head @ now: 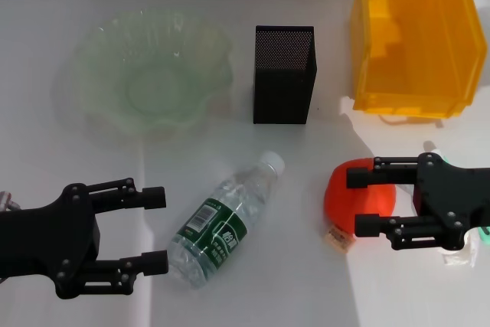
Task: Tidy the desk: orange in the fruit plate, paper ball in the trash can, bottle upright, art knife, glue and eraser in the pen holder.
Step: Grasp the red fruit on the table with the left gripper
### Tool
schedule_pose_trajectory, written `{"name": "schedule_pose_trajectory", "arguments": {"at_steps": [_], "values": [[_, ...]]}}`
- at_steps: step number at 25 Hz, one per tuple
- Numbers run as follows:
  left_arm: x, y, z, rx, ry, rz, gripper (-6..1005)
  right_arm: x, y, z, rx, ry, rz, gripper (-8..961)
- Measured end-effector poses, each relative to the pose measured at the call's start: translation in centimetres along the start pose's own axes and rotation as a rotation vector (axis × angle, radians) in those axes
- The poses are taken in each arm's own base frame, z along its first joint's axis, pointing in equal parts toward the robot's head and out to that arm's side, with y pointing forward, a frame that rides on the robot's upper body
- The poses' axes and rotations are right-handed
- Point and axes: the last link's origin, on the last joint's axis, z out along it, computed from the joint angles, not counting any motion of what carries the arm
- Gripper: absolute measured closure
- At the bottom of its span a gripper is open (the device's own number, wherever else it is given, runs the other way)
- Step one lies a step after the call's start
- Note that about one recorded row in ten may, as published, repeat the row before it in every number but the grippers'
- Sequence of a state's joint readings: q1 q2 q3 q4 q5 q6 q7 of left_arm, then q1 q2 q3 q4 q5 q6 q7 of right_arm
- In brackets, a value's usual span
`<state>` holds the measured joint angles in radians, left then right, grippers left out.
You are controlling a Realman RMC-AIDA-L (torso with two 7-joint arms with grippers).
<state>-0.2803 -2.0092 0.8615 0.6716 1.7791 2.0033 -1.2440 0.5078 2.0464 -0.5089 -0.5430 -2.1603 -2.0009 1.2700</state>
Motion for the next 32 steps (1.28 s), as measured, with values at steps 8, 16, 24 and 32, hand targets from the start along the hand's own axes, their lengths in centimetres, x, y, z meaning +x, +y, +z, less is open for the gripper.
{"name": "schedule_pose_trajectory", "arguments": {"at_steps": [8, 16, 24, 32], "values": [[0.0, 0.0, 0.0, 0.001, 0.003, 0.001, 214, 0.0, 0.0, 0.0, 0.001, 0.001, 0.0, 267], [0.0, 0.0, 0.0, 0.001, 0.006, 0.001, 215, 0.0, 0.0, 0.0, 0.0, 0.001, 0.0, 266], [0.2, -0.2, -0.2, 0.018, 0.016, -0.021, 215, 0.2, 0.1, -0.1, 0.004, 0.0, 0.006, 266], [2.5, -1.5, -0.7, 0.058, -0.017, -0.114, 214, 0.5, 0.2, -0.5, 0.014, 0.002, 0.013, 267]]}}
